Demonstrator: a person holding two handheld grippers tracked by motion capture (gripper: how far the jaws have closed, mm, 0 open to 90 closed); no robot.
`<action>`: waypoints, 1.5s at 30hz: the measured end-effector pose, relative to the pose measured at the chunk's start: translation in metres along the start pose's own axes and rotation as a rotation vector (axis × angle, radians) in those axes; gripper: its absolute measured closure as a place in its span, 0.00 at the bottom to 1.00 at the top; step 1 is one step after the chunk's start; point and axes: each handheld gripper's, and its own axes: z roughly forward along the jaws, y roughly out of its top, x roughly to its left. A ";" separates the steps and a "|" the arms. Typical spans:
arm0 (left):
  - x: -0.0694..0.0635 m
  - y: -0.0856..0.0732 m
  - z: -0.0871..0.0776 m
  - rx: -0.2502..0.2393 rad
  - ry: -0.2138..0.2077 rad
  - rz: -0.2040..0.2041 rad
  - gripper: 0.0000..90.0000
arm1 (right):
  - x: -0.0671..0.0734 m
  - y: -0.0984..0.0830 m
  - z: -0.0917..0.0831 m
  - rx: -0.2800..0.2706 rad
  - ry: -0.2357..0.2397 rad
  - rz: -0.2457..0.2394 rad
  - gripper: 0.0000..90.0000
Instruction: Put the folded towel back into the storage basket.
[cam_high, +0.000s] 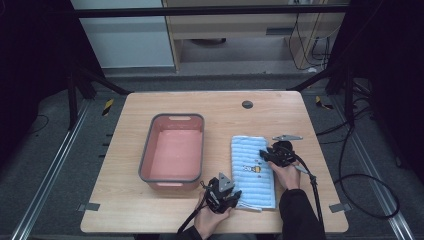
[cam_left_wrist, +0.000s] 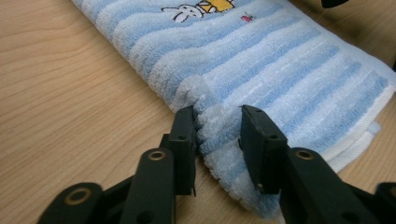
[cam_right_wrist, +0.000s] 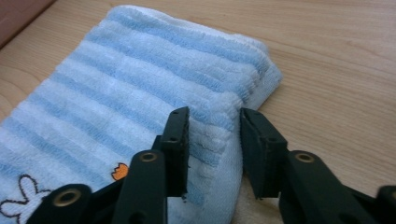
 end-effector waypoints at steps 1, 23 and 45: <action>0.000 0.000 0.000 0.000 -0.004 -0.003 0.78 | 0.000 0.000 0.000 0.000 0.008 -0.001 0.77; 0.001 0.008 -0.018 -0.062 -0.029 -0.002 0.94 | 0.013 0.009 -0.028 -0.087 0.050 -0.042 0.91; 0.006 0.041 -0.069 -0.160 -0.019 0.052 0.94 | 0.034 0.039 -0.075 -0.227 0.044 -0.089 0.92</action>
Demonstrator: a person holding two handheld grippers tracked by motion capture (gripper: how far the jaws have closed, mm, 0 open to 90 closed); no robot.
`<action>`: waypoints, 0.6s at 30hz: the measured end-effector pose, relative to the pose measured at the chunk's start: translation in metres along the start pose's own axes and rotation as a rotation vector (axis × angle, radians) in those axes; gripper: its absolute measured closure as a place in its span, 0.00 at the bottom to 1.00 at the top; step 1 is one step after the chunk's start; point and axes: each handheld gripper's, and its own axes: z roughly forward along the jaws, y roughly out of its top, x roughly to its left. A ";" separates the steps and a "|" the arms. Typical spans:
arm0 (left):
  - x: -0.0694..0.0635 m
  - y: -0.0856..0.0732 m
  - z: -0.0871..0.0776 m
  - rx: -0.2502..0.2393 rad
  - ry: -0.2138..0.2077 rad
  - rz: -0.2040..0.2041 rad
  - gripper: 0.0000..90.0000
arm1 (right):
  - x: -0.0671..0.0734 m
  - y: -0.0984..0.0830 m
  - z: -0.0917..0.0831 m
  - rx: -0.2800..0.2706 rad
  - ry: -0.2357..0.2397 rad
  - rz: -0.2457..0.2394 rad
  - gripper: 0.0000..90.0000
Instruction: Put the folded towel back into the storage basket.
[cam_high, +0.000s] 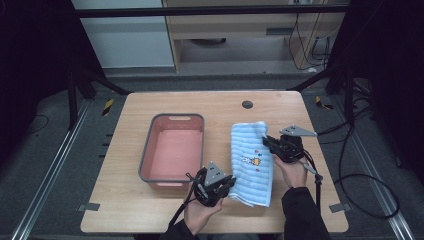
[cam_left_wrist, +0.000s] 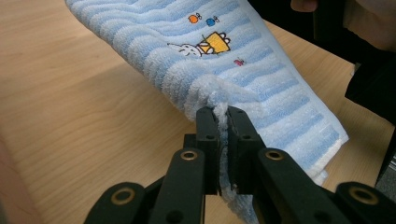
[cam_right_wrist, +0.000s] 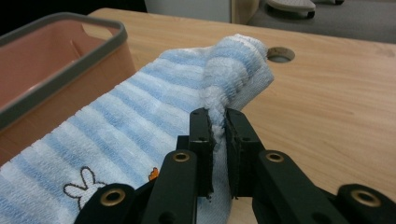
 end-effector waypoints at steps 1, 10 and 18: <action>0.001 0.002 -0.002 -0.001 0.002 0.002 0.94 | 0.002 0.003 -0.001 -0.009 0.000 -0.001 0.92; 0.009 0.017 -0.020 -0.043 0.017 0.012 0.94 | 0.016 0.031 -0.009 -0.073 -0.004 -0.024 0.92; 0.016 0.025 -0.035 -0.067 0.043 0.030 0.94 | 0.026 0.049 -0.010 -0.098 0.003 -0.036 0.92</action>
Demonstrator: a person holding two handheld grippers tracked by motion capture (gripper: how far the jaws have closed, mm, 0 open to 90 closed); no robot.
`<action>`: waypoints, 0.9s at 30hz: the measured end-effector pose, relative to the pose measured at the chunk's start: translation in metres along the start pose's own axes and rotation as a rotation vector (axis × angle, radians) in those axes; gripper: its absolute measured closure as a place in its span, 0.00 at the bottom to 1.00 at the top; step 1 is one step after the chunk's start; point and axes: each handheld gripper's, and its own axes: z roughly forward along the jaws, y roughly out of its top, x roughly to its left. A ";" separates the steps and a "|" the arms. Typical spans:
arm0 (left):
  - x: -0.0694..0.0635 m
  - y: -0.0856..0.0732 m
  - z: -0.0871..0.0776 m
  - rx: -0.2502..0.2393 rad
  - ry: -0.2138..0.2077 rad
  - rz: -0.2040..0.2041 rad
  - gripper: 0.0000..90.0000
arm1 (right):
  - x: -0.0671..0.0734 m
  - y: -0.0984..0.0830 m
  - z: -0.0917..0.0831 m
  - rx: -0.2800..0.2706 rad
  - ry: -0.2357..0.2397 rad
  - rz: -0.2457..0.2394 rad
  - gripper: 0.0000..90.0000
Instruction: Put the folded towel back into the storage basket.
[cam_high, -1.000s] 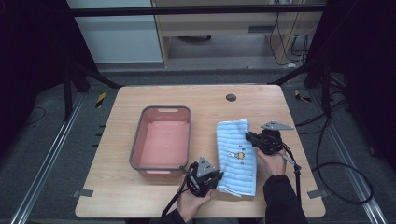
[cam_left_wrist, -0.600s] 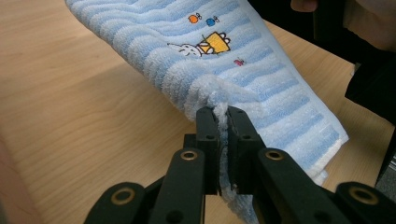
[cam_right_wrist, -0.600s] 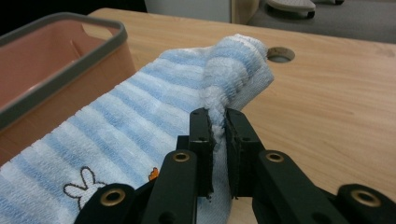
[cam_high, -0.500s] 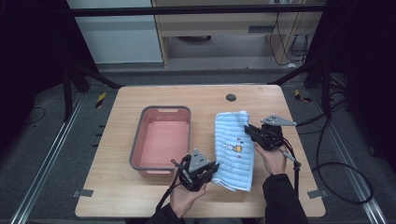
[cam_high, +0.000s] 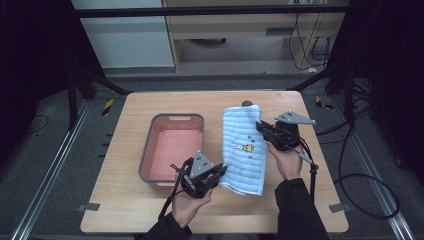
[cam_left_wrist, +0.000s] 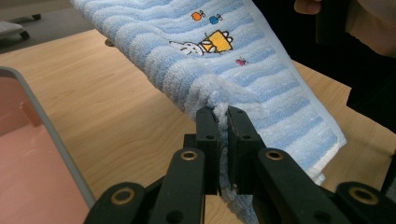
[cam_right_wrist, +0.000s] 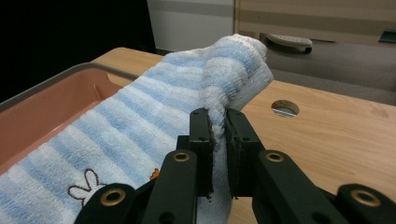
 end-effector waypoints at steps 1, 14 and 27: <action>0.001 0.001 -0.002 -0.007 0.005 -0.002 0.94 | 0.000 0.001 0.000 -0.002 0.000 -0.005 0.92; 0.018 0.014 -0.023 -0.036 0.042 0.004 0.94 | 0.016 0.025 0.006 -0.028 0.008 -0.021 0.92; 0.040 0.024 -0.050 -0.065 0.092 0.002 0.94 | 0.041 0.054 0.020 -0.058 0.035 -0.055 0.92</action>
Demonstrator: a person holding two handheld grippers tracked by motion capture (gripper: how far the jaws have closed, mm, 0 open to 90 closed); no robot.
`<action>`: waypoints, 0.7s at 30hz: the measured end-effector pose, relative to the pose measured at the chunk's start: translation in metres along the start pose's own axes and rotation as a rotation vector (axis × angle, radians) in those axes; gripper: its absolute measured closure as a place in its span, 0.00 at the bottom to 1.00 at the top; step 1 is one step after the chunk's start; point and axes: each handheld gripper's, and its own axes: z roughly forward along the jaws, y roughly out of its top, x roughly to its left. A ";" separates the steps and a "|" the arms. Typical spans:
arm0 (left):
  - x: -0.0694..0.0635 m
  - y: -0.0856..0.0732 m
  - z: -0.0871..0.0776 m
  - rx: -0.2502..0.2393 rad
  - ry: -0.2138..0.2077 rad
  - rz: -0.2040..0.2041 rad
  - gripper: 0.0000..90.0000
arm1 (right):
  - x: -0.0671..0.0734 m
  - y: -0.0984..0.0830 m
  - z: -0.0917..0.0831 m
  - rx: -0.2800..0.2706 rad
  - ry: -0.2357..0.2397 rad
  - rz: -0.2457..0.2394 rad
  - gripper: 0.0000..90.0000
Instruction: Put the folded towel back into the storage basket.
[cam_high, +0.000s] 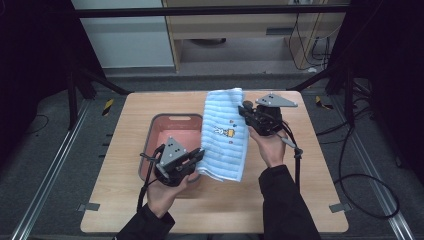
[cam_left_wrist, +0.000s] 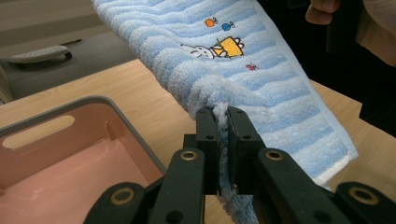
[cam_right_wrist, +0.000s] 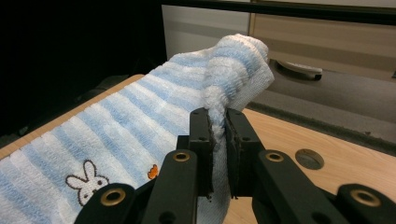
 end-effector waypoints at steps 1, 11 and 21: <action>0.001 0.000 -0.001 -0.002 0.001 -0.002 0.94 | 0.002 0.002 0.002 -0.004 0.003 -0.004 0.92; 0.015 0.001 -0.012 -0.010 0.037 0.000 0.94 | 0.016 0.014 0.022 -0.005 0.027 -0.021 0.92; 0.032 -0.003 -0.026 -0.008 0.078 -0.002 0.94 | 0.033 0.020 0.044 -0.012 0.061 -0.029 0.92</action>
